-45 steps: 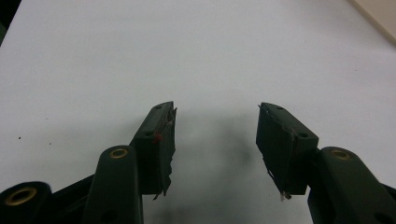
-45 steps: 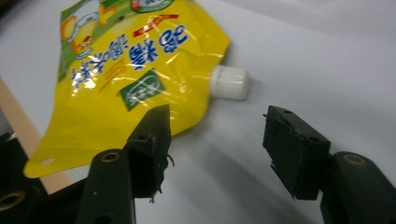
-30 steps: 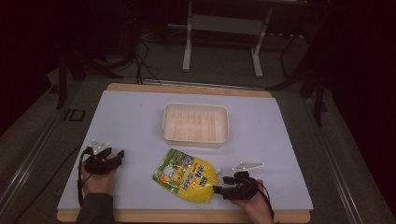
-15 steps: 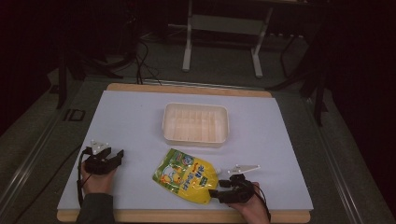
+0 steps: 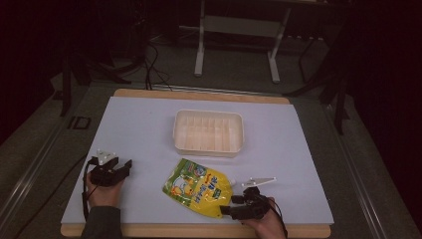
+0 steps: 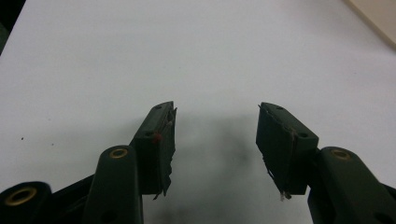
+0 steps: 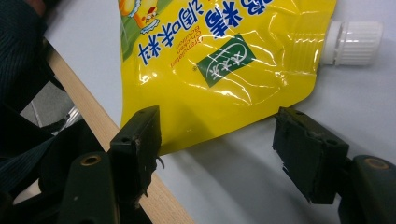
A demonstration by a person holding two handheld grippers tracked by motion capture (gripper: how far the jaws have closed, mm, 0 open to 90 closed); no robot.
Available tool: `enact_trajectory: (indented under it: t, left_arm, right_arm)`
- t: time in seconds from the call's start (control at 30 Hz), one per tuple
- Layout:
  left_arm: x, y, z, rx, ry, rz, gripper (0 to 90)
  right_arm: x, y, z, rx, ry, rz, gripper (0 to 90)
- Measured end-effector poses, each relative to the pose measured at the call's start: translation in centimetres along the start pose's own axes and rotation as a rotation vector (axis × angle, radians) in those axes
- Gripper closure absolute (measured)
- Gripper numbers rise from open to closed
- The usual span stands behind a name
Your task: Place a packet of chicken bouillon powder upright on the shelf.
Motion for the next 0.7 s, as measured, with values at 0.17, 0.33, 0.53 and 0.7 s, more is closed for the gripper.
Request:
enact_trajectory:
  t: [0.17,0.33,0.53,0.7]
  left_arm:
    - [0.0,0.0,0.0,0.0,-0.001,-0.001,46.5]
    - [0.0,0.0,0.0,0.0,-0.004,-0.003,46.5]
    - [0.0,0.0,0.0,0.001,-0.007,-0.006,46.5]
    - [0.1,0.0,0.0,-0.002,-0.009,-0.005,46.5]
  right_arm:
    - [-0.2,0.0,0.2,-0.015,-0.011,-0.013,28.7]
    - [-0.6,-0.2,0.2,-0.024,-0.025,-0.037,28.0]
    - [-0.7,-0.4,-0.2,-0.021,-0.042,-0.068,28.1]
    - [-0.3,-0.5,-1.2,0.003,-0.064,-0.075,28.5]
Point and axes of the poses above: each handheld gripper's, and its own axes: y roughly backward along the jaws, z roughly out of its underside, x roughly to its right, the point moved 9 cm from there along -y, roughly forward along the jaws, and after that the axes turned 7 degrees about -x, right-handed, at the moved point
